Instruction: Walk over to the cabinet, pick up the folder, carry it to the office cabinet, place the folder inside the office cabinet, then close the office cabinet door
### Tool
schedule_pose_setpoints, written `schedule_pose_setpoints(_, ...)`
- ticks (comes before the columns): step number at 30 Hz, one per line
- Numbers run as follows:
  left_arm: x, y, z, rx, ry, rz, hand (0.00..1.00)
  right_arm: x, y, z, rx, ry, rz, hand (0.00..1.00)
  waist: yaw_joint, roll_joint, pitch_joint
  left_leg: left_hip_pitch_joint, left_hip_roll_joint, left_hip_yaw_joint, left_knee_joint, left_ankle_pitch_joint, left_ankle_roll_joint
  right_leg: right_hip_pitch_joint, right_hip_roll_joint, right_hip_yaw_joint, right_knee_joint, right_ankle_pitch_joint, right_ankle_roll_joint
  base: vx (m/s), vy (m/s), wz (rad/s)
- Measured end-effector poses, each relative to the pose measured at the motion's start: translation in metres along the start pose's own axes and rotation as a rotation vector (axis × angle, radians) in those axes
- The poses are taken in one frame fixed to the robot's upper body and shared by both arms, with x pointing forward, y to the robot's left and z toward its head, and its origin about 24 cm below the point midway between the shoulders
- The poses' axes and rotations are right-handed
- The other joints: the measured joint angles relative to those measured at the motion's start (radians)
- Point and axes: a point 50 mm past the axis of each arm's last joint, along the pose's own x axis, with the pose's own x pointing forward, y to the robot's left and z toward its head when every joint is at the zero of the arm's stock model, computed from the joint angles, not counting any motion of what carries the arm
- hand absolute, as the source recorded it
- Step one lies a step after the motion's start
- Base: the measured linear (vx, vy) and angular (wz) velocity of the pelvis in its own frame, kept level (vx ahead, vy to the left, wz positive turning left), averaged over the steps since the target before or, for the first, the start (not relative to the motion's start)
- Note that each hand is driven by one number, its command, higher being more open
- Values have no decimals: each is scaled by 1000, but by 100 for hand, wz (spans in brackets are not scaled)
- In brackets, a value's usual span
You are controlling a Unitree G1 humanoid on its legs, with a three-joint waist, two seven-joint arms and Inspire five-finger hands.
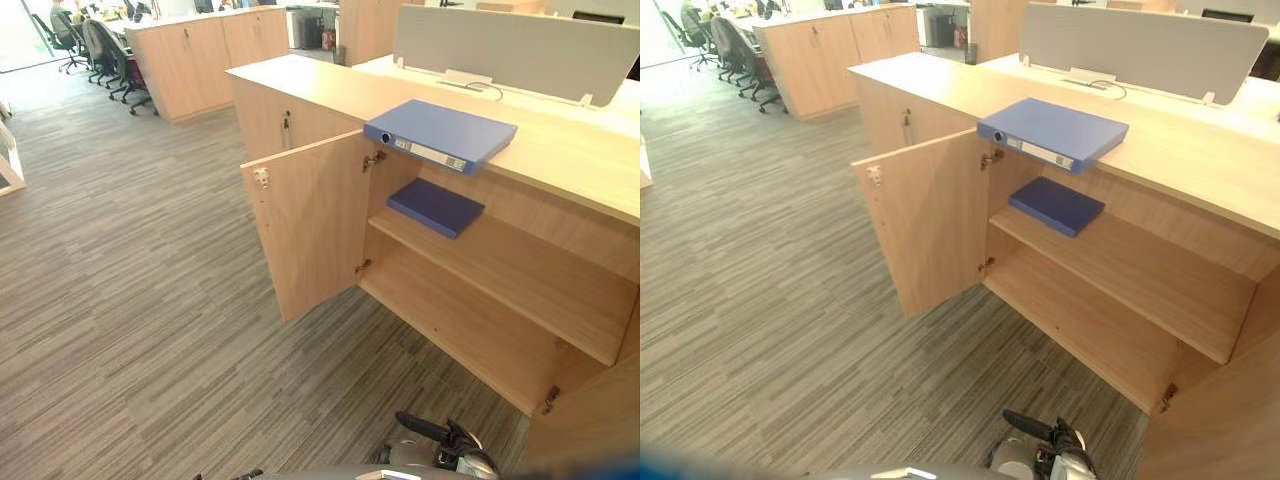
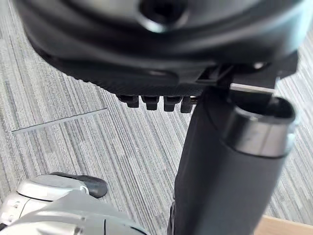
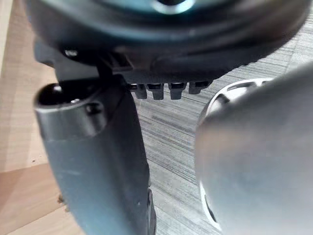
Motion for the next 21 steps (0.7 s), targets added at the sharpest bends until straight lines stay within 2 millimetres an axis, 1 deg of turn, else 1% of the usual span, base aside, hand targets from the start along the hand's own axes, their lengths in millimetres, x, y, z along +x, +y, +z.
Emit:
schedule_pose_setpoints(1,0,-8,1,-6,-1,-18,100,1,0,6,-9,-1,-1,100,2,17,8,0,23,13,-5,2,-10,-10,15,-56,5,0,0,317,-129,-45)
schedule_pose_setpoints(2,0,-9,2,-7,-2,-21,100,2,-1,6,-12,2,-3,100,3,19,8,0,30,15,-4,3,-10,-6,20,-78,0,-2,-3,306,-147,-57)
schedule_pose_setpoints(3,0,-9,3,-6,-5,-25,100,2,-1,4,-20,8,-3,100,3,18,8,7,43,14,0,3,-9,5,38,-89,-17,-13,-16,317,-168,-50)
schedule_pose_setpoints(4,1,-9,5,-4,-10,-30,100,1,-2,3,-23,10,-5,100,0,17,9,14,48,14,9,3,-9,16,49,-90,-27,-27,-22,373,-217,-43)
schedule_pose_setpoints(5,2,-9,11,-2,-25,-37,100,1,-2,3,-14,12,-7,100,-1,9,12,15,50,14,32,3,-10,33,53,-98,-40,-38,-23,292,-188,-20)
schedule_pose_setpoints(6,4,-10,21,1,-51,-44,100,1,-2,-1,-2,23,-13,100,-6,-6,16,-3,54,14,103,-4,-19,62,56,-111,-70,-46,-22,278,-219,-2)
schedule_pose_setpoints(7,5,-10,28,3,-73,-42,100,0,-3,-7,7,37,-18,100,-15,-22,8,-70,70,13,261,-27,-55,97,66,-125,-126,-58,-15,160,-142,7)
schedule_pose_setpoints(8,5,-9,30,1,-84,-42,100,-1,-4,-10,9,43,-21,100,-20,-25,3,-116,84,14,364,-35,-68,119,76,-136,-156,-57,-13,261,-175,-2)
schedule_pose_setpoints(9,5,-11,33,-6,-93,-45,100,-1,-5,-14,12,49,-22,100,-21,-16,-7,-205,131,17,589,-32,-68,166,107,-155,-216,-57,-13,258,-60,-34)
schedule_pose_setpoints(10,4,-11,28,-12,-82,-44,100,-2,-8,-14,17,46,-30,100,-20,11,-13,-273,195,24,792,-1,-71,212,155,-142,-254,-42,-20,380,-29,-59)
schedule_pose_setpoints(11,3,-12,23,-26,-65,-45,100,-2,-10,-14,21,46,-33,100,-20,25,-12,-302,238,25,906,49,-74,247,191,-114,-273,-42,-38,292,63,-79)
schedule_pose_setpoints(12,2,-13,21,-64,-60,-46,100,-2,-9,-15,8,49,-29,100,-14,33,-12,-333,274,25,1022,74,-68,284,214,-80,-288,-50,-54,244,78,-84)
schedule_pose_setpoints(13,2,-13,25,-84,-78,-46,100,-2,-9,-16,-2,53,-30,100,-3,30,-12,-361,290,36,1100,49,-48,305,218,-48,-288,-58,-60,329,113,-119)
schedule_pose_setpoints(14,2,-12,32,-87,-111,-45,100,-2,-6,-17,-32,59,-20,100,10,13,-9,-419,283,47,1155,-7,-22,331,211,18,-298,-63,-58,331,114,-103)
schedule_pose_setpoints(15,2,-12,33,-86,-117,-46,100,-2,-6,-17,-35,62,-19,100,12,9,-9,-433,277,45,1154,-20,-21,333,208,32,-299,-63,-58,384,145,-129)
schedule_pose_setpoints(16,2,-12,39,-87,-141,-50,100,-2,-5,-17,-40,68,-21,100,23,-4,-2,-482,244,27,1112,-71,-23,341,191,89,-302,-57,-48,287,152,-135)
schedule_pose_setpoints(17,2,-12,43,-92,-164,-52,100,-2,-3,-18,-38,76,-21,100,32,-14,6,-520,194,-13,1024,-115,-31,357,173,153,-309,-52,-41,284,172,-153)
schedule_pose_setpoints(18,1,-12,45,-93,-172,-51,100,-2,-2,-19,-38,83,-20,100,34,-17,9,-533,163,-51,965,-129,-37,365,161,181,-310,-51,-38,292,228,-163)
schedule_pose_setpoints(19,1,-12,47,-94,-180,-49,100,-2,0,-19,-41,91,-19,100,36,-25,14,-539,101,-140,803,-132,-47,373,136,241,-307,-51,-34,297,279,-168)
schedule_pose_setpoints(20,1,-13,46,-92,-178,-43,100,-2,0,-19,-44,88,-18,100,37,-26,14,-530,54,-250,623,-125,-57,378,117,293,-308,-60,-6,307,303,-168)
schedule_pose_setpoints(21,1,-13,45,-90,-176,-40,100,-2,1,-19,-53,85,-15,100,37,-24,14,-528,41,-303,545,-108,-61,380,110,315,-308,-70,15,420,436,-153)
